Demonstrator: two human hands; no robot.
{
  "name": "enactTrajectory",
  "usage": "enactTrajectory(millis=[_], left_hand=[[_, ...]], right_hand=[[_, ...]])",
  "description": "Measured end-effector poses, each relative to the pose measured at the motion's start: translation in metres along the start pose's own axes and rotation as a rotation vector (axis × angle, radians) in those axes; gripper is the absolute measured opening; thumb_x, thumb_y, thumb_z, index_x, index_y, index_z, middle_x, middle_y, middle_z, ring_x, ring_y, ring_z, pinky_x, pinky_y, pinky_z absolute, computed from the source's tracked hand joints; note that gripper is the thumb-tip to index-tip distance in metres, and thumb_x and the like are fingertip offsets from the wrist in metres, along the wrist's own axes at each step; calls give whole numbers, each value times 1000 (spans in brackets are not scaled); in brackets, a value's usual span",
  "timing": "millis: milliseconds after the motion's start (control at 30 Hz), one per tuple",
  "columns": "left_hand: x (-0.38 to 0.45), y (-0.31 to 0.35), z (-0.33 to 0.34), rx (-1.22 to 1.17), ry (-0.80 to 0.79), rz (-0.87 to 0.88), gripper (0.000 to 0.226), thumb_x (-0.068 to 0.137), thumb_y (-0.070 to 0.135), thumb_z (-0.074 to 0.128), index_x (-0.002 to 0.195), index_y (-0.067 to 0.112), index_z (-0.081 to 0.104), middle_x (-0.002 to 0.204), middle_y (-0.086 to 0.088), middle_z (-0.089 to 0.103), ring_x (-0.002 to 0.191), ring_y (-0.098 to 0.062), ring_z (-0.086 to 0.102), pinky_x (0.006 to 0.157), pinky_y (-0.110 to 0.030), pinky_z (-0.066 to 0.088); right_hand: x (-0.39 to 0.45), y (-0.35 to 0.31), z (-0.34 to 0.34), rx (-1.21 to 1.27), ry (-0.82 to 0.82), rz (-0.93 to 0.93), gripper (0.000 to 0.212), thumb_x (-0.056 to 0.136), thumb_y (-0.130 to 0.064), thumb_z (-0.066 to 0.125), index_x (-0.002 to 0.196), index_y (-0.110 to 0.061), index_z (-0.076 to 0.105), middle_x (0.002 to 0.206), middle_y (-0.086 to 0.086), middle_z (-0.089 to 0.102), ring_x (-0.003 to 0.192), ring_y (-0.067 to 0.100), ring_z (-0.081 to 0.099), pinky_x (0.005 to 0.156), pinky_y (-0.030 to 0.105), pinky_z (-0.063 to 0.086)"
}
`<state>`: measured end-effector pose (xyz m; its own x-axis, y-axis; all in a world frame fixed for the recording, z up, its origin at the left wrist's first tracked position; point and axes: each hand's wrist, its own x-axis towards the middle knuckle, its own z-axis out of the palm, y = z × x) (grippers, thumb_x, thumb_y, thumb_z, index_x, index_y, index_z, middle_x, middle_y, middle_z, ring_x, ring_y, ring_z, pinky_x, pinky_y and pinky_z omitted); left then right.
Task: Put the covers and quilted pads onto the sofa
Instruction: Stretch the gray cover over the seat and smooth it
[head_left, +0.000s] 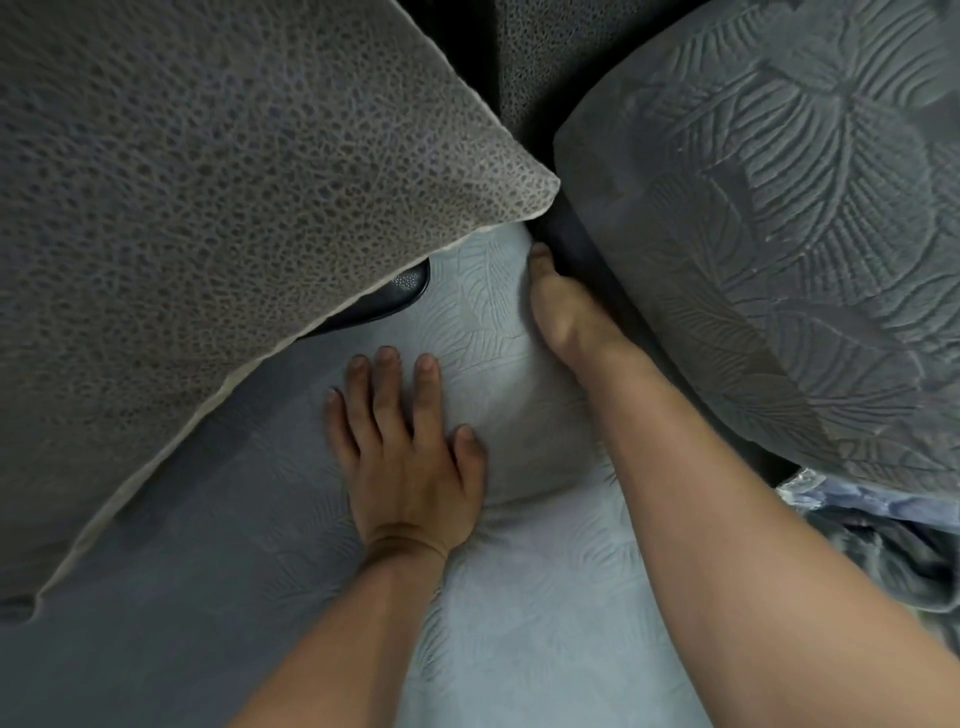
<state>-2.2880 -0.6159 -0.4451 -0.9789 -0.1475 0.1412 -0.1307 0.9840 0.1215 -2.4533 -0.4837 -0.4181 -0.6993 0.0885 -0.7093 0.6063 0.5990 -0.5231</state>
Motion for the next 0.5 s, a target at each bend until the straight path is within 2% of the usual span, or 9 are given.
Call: enactTrajectory(millis=[133,267,400,500], left_hand=[[0,0,2,-3,8,-3,66,89,38,44,147,5,45,153,-28,37,145,-49,26,117,-65,16],[-1,0,8,0,19,8,65,90,37,42,146,4,46,152,-29,37,144,-51,27,116,-66,18],[-2,-3,11,4,33,18,65,91,37,40,148,6,39,154,-28,35,146,-49,25,118,-65,15],[-3,-1,8,23,12,17,66,90,36,41,149,5,40,155,-26,34,146,-48,24,119,-64,14]], right_hand=[[3,-5,-8,112,11,-84,68,103,-59,29,157,-17,27,165,3,20,153,19,14,120,27,7],[14,-8,-5,259,-2,-103,64,102,-60,32,157,-25,30,164,-2,25,151,17,20,124,32,13],[30,-14,1,294,48,-161,67,99,-62,36,156,-27,33,162,-2,30,150,17,25,124,39,19],[29,-9,3,248,13,-193,68,101,-60,29,157,-21,30,163,2,29,151,20,24,124,34,14]])
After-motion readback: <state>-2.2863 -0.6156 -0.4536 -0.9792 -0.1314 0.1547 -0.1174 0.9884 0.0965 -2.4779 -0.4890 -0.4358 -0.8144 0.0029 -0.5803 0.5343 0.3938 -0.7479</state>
